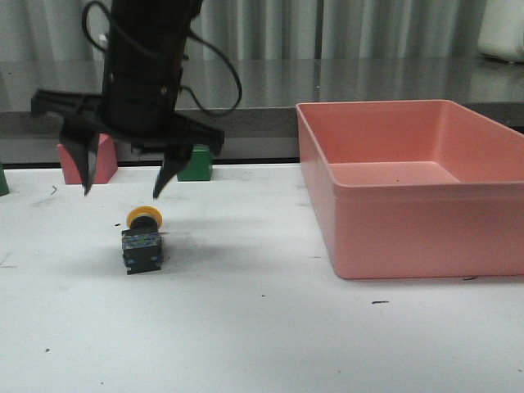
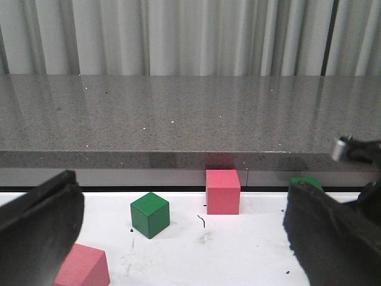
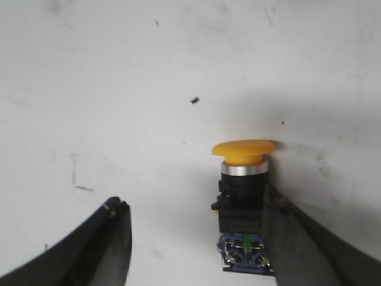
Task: Place and stand button with both arms
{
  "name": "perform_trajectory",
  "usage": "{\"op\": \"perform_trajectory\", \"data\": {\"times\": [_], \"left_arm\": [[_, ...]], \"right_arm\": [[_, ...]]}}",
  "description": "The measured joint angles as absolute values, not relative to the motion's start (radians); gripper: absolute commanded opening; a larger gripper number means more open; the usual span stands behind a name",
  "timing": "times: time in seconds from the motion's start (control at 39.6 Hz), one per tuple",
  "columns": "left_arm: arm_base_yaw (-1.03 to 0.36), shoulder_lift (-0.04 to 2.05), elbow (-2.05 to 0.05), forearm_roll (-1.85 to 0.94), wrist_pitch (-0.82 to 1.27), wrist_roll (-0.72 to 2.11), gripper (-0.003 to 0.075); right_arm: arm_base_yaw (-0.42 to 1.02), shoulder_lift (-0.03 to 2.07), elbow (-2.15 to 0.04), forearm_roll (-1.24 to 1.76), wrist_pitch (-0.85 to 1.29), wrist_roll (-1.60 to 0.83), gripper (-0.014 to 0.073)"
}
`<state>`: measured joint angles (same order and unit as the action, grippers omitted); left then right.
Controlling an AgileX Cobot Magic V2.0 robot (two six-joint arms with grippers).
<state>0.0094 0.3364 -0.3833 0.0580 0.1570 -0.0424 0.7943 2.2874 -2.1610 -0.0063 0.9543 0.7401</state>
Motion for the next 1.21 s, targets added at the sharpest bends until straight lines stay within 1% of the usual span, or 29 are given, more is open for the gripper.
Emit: {"op": "perform_trajectory", "data": {"times": [0.05,0.15,0.2,0.25,0.28,0.35,0.5,0.58,0.73,0.83,0.93,1.08,1.21], "left_arm": [[0.009,0.336,-0.383,0.058,0.157,-0.042,0.0652],[0.009,0.336,-0.383,0.058,0.157,-0.042,0.0652],[0.009,0.336,-0.383,0.058,0.157,-0.042,0.0652],[0.009,0.336,-0.383,0.058,0.157,-0.042,0.0652],[0.009,0.336,-0.383,0.058,0.157,-0.042,0.0652],[0.009,0.336,-0.383,0.058,0.157,-0.042,0.0652],[0.009,0.336,-0.383,0.058,0.157,-0.042,0.0652],[0.009,0.336,-0.383,0.058,0.157,-0.042,0.0652],[0.009,0.336,-0.383,0.058,0.157,-0.042,0.0652],[0.009,0.336,-0.383,0.058,0.157,-0.042,0.0652],[0.009,0.336,-0.383,0.058,0.157,-0.042,0.0652],[0.009,0.336,-0.383,0.058,0.157,-0.042,0.0652],[0.009,0.336,-0.383,0.058,0.157,-0.042,0.0652]], "right_arm": [[0.794,2.261,-2.169,-0.016,0.959,0.726,0.0289],[0.794,2.204,-2.175,-0.025,0.962,0.686,0.0085],[0.794,2.182,-2.175,-0.027,0.964,0.671,-0.0004],[0.794,2.161,-2.175,-0.029,0.973,0.657,-0.0074],[0.794,2.148,-2.175,-0.029,0.982,0.646,-0.0060],[0.786,2.116,-2.175,-0.029,1.007,0.604,-0.0064],[0.721,2.048,-2.175,0.009,1.093,0.453,-0.0064],[0.661,2.009,-2.163,0.020,1.143,0.366,-0.0064],[0.487,1.900,-2.072,0.043,1.233,0.225,-0.0064],[0.368,1.803,-1.953,0.046,1.244,0.167,-0.0064],[0.272,1.693,-1.786,0.046,1.236,0.135,-0.0064],[0.187,1.511,-1.495,0.046,1.128,0.120,-0.0064],[0.165,1.349,-1.238,0.046,1.001,0.115,-0.0064]]}}
